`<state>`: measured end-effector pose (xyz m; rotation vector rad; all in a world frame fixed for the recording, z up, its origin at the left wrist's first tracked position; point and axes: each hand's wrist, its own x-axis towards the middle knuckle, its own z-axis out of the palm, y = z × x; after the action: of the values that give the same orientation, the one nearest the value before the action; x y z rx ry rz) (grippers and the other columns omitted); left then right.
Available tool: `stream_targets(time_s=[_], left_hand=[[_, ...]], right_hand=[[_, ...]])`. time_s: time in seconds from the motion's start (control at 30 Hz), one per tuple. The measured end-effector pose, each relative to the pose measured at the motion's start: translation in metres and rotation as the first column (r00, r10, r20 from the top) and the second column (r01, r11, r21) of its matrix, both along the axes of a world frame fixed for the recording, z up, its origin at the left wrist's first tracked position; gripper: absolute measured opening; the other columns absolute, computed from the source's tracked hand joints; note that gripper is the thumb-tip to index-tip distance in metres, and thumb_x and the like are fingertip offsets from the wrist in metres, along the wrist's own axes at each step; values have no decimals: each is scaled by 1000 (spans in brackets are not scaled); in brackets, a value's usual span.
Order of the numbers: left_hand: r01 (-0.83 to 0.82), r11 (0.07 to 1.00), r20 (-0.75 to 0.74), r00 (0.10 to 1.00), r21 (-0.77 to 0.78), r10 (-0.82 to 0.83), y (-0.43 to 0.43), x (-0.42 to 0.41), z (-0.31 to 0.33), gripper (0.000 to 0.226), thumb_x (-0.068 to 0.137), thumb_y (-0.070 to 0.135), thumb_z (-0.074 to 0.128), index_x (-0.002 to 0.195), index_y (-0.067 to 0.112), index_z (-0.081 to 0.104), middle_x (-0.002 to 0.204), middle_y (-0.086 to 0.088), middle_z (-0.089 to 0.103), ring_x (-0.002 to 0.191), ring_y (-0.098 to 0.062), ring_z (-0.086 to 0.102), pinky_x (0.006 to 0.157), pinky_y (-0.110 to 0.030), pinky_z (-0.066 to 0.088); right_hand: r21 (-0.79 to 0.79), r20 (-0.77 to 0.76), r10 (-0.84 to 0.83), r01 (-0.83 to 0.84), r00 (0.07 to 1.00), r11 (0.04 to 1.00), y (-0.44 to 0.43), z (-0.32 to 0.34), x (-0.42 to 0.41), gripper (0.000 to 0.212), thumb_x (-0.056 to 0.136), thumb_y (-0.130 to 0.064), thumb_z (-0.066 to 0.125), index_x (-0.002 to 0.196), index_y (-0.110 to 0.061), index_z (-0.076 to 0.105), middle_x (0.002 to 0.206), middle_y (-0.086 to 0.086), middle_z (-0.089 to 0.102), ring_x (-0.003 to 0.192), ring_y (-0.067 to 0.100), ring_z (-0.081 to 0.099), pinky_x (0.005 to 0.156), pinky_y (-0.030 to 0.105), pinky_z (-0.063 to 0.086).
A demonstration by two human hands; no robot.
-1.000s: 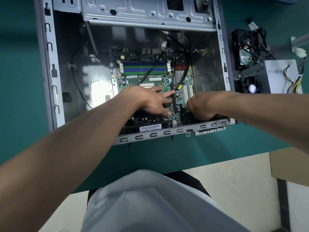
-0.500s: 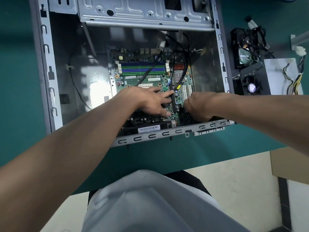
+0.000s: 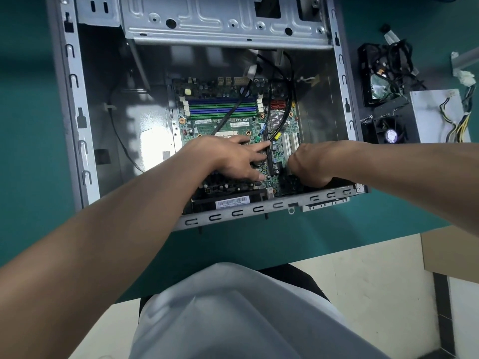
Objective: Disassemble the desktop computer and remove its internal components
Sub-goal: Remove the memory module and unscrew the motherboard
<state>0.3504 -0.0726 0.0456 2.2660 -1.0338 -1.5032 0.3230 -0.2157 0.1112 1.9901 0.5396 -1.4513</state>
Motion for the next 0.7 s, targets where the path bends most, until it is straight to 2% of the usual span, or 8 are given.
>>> stream_targets(time_s=[0.17,0.33,0.47,0.53,0.63,0.7], left_hand=[[-7,1000,-4,1000,-9,7,0,1,-2,67,98,56,35,154,35,6,153,28,-24,145,-10,-18,116,-51,-5],[-11,1000,-8,1000,-5,11,0,0,-2,66,98,55,36,154,36,6,152,29,-24,145,-9,-19,115,-55,-5],[-11,1000,-6,1000,-7,11,0,0,-1,66,98,55,35,154,36,6,152,28,-24,145,-9,-19,115,-54,-5],[-9,1000,-4,1000,-7,9,0,0,-1,66,98,55,35,154,36,6,153,28,-24,145,-10,-18,115,-53,-5],[-10,1000,-4,1000,-8,10,0,0,0,66,98,55,35,154,35,7,153,28,-24,145,-10,-18,115,-52,-5],[-8,1000,-2,1000,-9,8,0,0,0,66,98,55,35,154,35,7,153,28,-23,145,-10,-17,116,-52,-4]], right_hand=[[28,13,-46,45,999,999,-1,0,-2,39,95,-1,47,134,-4,46,125,12,53,111,24,56,86,27,47],[26,-48,-125,127,991,992,-5,-5,-7,31,102,-15,39,130,-7,51,118,7,58,106,22,59,75,27,44],[56,14,-147,146,989,988,-9,-6,-5,37,99,-8,44,136,-7,46,127,12,53,113,25,56,91,30,49],[62,35,-180,177,983,982,-8,-7,-6,39,97,-5,44,136,-6,45,128,12,52,115,25,55,93,30,48],[93,51,-233,228,971,969,-8,-9,-9,33,98,-6,42,131,-5,47,118,11,53,108,23,55,88,28,47],[103,48,-279,273,959,956,-9,-9,-10,30,100,-12,41,129,-5,47,104,8,51,99,20,54,81,25,45]])
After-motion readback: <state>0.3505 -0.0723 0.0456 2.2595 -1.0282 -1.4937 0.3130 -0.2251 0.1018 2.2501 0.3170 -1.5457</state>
